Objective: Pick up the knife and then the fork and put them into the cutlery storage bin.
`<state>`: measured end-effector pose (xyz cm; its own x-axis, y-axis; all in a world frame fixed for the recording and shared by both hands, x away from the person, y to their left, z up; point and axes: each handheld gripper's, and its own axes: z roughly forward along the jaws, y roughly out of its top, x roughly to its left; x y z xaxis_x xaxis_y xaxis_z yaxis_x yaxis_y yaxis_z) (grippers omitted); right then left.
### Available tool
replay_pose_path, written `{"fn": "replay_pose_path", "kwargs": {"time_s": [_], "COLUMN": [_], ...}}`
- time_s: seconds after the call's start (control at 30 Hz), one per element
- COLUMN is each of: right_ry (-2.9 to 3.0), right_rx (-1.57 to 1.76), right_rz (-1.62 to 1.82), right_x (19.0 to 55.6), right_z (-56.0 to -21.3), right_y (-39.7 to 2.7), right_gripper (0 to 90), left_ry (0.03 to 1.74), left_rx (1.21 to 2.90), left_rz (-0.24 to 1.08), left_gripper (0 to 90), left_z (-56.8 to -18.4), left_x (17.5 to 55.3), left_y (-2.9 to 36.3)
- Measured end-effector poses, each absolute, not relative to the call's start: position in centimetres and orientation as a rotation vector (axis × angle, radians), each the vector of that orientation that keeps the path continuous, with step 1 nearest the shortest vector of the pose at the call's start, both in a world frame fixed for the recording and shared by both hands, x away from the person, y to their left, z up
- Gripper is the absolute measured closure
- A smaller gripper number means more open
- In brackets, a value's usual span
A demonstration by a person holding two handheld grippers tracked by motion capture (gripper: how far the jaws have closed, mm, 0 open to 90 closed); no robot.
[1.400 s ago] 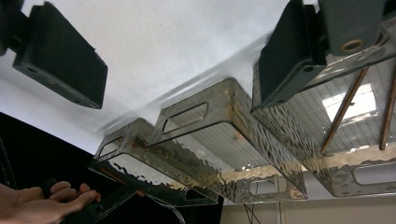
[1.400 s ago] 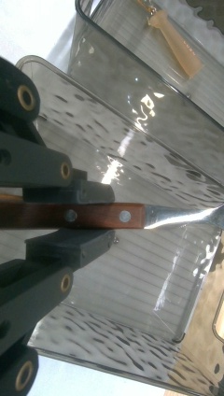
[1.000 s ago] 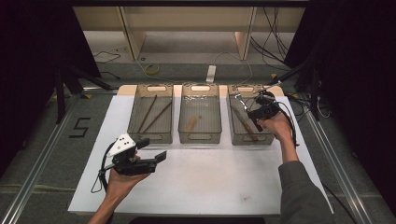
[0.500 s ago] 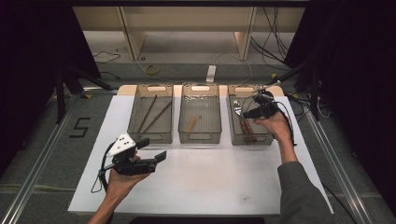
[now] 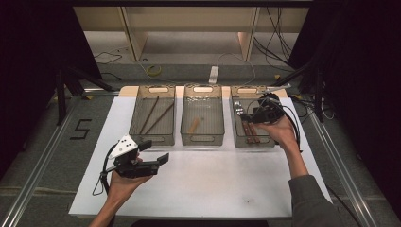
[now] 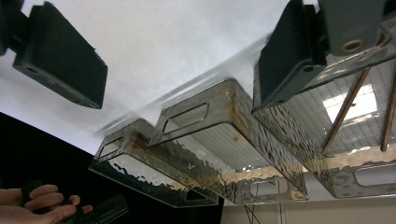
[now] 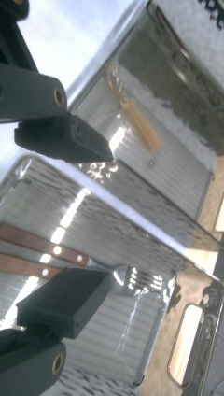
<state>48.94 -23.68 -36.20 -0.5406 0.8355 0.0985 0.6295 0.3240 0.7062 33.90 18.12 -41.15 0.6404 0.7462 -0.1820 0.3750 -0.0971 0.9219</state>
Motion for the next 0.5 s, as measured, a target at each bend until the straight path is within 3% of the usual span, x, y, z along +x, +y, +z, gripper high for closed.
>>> {"fn": "replay_pose_path", "kwargs": {"time_s": [0.5], "right_ry": [2.277], "right_rx": [1.213], "right_rz": [1.175], "right_x": [45.0], "right_z": [-35.8], "right_y": [-22.4], "right_gripper": [32.2], "left_ry": [0.92], "left_rx": [1.709], "left_rz": [0.399], "left_gripper": [15.1], "left_z": [-41.2], "left_x": [33.9], "left_y": [18.1]}}
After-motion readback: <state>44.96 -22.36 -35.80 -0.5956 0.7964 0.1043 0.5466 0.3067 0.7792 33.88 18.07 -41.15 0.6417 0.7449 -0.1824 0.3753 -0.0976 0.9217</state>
